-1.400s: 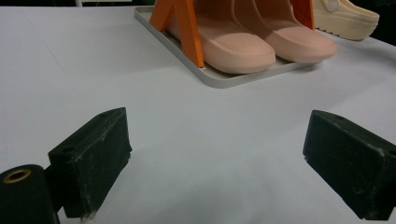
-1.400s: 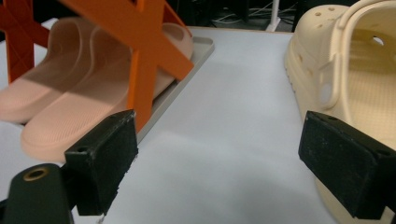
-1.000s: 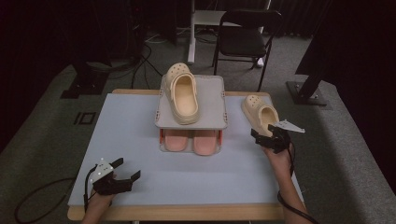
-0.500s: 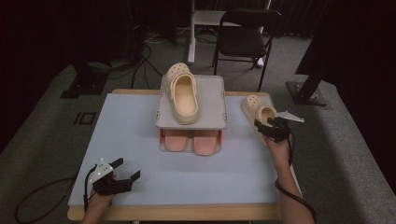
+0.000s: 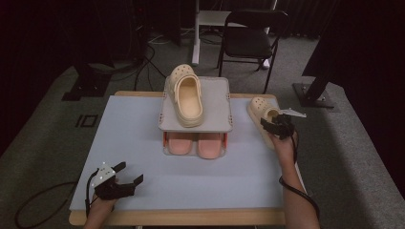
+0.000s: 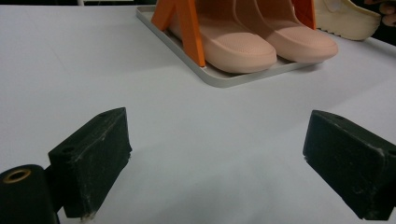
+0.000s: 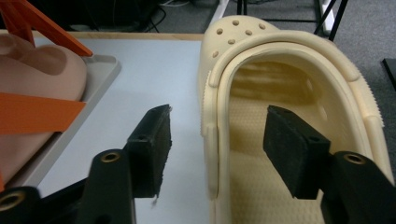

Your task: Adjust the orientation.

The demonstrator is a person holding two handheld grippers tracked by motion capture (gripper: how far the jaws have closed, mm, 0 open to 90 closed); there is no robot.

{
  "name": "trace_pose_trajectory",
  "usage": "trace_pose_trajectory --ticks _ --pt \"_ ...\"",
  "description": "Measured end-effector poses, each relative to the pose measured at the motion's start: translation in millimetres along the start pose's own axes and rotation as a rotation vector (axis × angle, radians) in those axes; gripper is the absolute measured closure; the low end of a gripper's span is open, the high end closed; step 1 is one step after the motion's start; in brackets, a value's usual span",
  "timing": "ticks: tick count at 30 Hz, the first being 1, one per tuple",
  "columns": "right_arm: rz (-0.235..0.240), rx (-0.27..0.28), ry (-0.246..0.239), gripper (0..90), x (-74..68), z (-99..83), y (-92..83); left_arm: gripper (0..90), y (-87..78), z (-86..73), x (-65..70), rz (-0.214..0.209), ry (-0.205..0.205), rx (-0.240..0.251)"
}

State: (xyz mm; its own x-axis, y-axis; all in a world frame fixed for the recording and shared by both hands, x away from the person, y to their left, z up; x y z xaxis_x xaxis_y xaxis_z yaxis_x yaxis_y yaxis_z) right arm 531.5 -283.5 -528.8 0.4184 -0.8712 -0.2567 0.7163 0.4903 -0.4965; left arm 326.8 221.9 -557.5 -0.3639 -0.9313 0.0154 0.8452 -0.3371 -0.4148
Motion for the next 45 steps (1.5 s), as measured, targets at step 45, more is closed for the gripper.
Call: trace_pose_trajectory --ticks 45 --pt "-0.013 -0.096 -0.124 78.0 -53.3 -19.8 -24.1 7.4 -3.3 3.9 0.0 -0.001 -0.003 0.016"
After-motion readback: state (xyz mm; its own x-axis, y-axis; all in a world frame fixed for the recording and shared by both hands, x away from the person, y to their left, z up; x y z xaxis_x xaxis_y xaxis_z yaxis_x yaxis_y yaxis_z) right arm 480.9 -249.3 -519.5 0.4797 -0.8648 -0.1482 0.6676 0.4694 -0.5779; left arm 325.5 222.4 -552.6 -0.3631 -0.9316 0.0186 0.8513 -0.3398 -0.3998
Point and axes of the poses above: each handheld gripper's, and its own axes: y roughly forward along the jaws, z roughly out of its top, x roughly to its right, the point moved 10 cm from there along y, roughly forward along the jaws, and after that the axes turned 14 degrees about z, right-handed, at the moved point
